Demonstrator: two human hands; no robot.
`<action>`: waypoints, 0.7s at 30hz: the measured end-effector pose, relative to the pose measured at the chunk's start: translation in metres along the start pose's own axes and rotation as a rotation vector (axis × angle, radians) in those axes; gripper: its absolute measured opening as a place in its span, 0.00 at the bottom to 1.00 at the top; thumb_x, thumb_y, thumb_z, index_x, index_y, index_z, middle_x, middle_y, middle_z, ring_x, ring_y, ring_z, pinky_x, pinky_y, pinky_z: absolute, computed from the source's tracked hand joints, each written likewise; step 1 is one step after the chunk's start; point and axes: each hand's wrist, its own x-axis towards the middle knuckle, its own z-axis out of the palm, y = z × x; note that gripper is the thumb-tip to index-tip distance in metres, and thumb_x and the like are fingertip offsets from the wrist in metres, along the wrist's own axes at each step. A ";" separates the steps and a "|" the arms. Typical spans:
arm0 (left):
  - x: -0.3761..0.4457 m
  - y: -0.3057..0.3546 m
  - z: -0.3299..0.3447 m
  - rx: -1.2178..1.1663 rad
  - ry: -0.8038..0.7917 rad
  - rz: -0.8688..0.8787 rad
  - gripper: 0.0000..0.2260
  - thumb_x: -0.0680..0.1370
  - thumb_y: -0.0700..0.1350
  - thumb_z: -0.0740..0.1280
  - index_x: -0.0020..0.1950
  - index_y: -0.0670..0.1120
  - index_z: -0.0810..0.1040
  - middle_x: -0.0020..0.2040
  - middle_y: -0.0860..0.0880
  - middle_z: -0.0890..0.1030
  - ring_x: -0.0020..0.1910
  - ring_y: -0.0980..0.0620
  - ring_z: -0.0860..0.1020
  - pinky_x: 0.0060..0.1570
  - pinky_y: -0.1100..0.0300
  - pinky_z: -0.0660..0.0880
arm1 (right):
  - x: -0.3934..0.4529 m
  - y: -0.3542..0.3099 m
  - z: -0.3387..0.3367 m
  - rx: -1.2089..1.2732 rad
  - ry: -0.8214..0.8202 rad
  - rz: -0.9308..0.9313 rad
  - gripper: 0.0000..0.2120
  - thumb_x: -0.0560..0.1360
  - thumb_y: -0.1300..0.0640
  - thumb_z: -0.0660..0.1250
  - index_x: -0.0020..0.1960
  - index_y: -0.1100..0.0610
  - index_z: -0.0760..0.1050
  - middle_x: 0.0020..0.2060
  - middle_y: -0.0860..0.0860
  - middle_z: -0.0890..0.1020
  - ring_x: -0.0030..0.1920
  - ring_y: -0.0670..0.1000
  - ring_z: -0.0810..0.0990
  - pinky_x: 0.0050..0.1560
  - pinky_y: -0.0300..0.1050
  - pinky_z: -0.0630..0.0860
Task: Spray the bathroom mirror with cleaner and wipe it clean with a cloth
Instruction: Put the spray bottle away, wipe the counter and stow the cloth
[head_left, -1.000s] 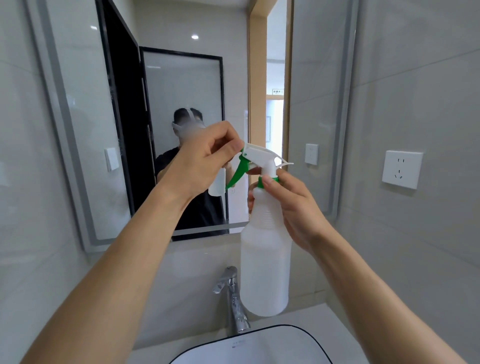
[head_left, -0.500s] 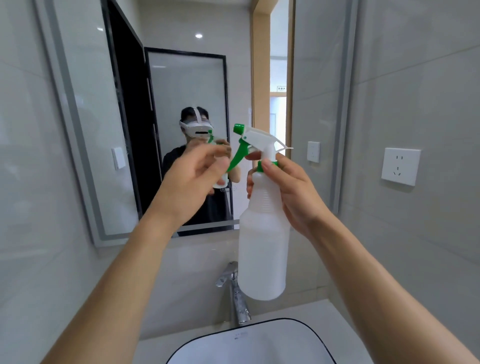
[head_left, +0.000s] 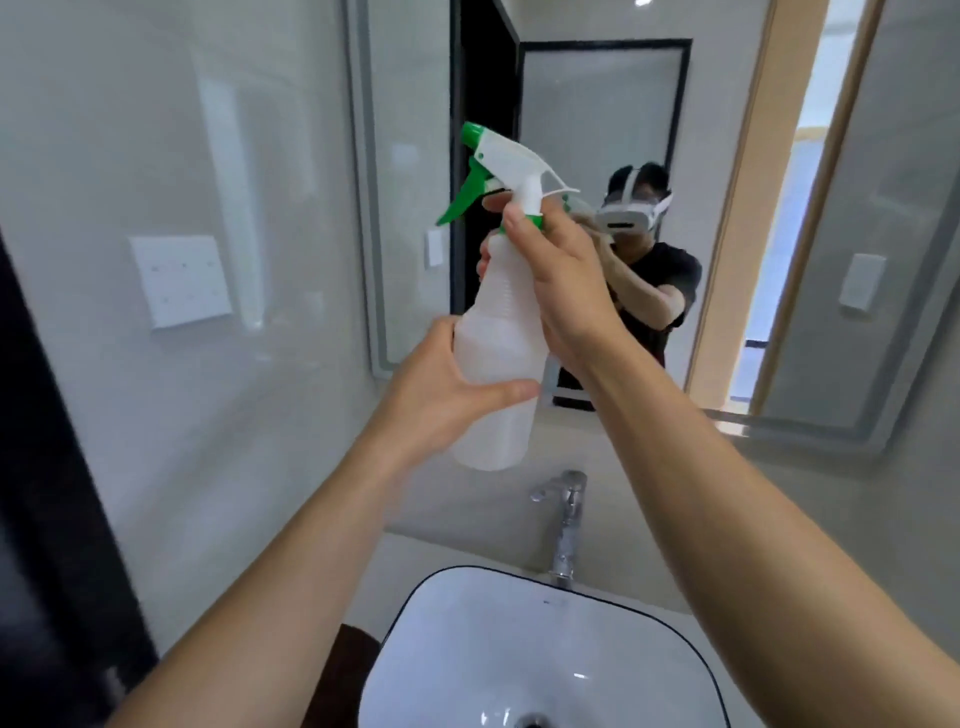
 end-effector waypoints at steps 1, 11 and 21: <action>-0.008 0.003 -0.006 0.027 0.062 -0.024 0.39 0.54 0.64 0.78 0.61 0.53 0.73 0.54 0.58 0.82 0.53 0.57 0.82 0.56 0.49 0.80 | -0.002 0.001 0.008 0.018 -0.022 -0.004 0.10 0.81 0.56 0.64 0.57 0.62 0.74 0.38 0.58 0.78 0.39 0.55 0.78 0.44 0.50 0.76; -0.113 0.039 -0.086 0.132 0.437 -0.117 0.31 0.58 0.59 0.80 0.56 0.51 0.78 0.51 0.55 0.85 0.50 0.55 0.84 0.54 0.49 0.81 | -0.055 -0.038 0.099 0.012 -0.306 0.012 0.20 0.75 0.45 0.71 0.63 0.52 0.72 0.53 0.52 0.84 0.54 0.50 0.84 0.60 0.54 0.80; -0.231 0.031 -0.114 0.160 0.620 -0.199 0.32 0.59 0.56 0.81 0.59 0.50 0.74 0.54 0.54 0.83 0.52 0.56 0.83 0.53 0.50 0.82 | -0.157 -0.039 0.155 0.060 -0.619 0.161 0.21 0.75 0.52 0.72 0.64 0.57 0.72 0.53 0.55 0.83 0.52 0.52 0.85 0.53 0.51 0.83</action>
